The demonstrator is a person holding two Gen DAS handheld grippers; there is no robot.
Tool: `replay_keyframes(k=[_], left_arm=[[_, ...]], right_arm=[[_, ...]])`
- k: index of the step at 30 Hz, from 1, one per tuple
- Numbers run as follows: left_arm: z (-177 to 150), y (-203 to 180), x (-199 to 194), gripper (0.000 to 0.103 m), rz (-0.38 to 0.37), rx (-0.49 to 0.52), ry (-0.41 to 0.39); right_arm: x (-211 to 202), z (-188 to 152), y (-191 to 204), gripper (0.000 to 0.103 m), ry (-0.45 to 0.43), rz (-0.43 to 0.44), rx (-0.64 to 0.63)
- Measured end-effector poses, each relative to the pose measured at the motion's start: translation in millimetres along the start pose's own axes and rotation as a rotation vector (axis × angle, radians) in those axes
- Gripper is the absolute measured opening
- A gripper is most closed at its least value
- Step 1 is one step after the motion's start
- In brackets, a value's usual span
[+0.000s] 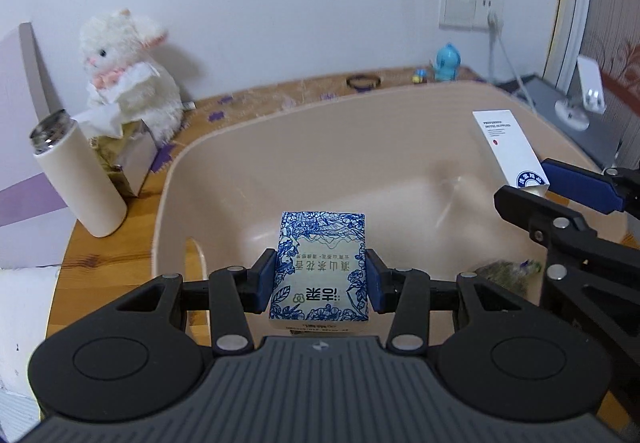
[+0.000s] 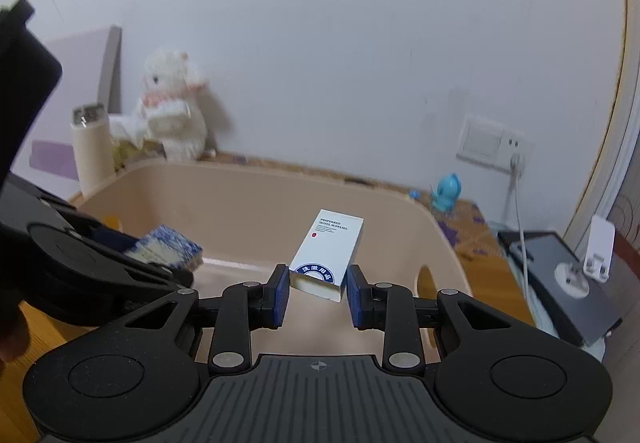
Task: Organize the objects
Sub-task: 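Carry both boxes over the basket and open both tools to release them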
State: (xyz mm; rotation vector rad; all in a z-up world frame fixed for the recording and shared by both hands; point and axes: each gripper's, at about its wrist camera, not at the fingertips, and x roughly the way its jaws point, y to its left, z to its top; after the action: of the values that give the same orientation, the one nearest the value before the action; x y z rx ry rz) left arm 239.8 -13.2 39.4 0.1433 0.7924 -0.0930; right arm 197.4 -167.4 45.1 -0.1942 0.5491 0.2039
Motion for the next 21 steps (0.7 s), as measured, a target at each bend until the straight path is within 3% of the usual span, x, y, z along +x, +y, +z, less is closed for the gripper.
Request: replay_keyframes(k=[4,11,12,14,15,16,17,21], left_arm=[[0.7,-4.1,16.0,0.048,0.009,0.029,0.061],[5.5,-3.3,27.4,0.048,0.022,0.043,0.142],[5.8,-2.7,27.7,0.048,0.022,0.041,0.148],[6.2,-1.9,26.1,0.052,0.018,0.032,0.143],[6.4,-1.7,24.0,0.057,0.017,0.029,0.137],[6.6,-1.2,20.3,0.068,0.014,0.023,0.119],[6.2,-1.2,15.4,0.073,0.012,0.015,0.099],[7.9,2.3,-3.3,0.074,0.000,-0.007,0.051]], right_arm=[[14.6,-5.5,0.0,0.028,0.062,0.000,-0.010],[12.8,-2.8,2.5,0.030,0.080,-0.008,-0.015],[10.0,-2.9,2.3,0.041,0.076,-0.008,-0.009],[3.7,-2.6,0.8,0.045,0.060,-0.009,0.006],[-0.7,-2.4,0.2,0.054,0.050,-0.021,0.013],[-5.7,-2.0,-0.5,0.061,0.037,-0.033,0.015],[-10.4,-0.2,-1.0,0.064,0.025,-0.039,0.017],[-30.7,2.4,-6.5,0.069,-0.009,-0.049,0.031]])
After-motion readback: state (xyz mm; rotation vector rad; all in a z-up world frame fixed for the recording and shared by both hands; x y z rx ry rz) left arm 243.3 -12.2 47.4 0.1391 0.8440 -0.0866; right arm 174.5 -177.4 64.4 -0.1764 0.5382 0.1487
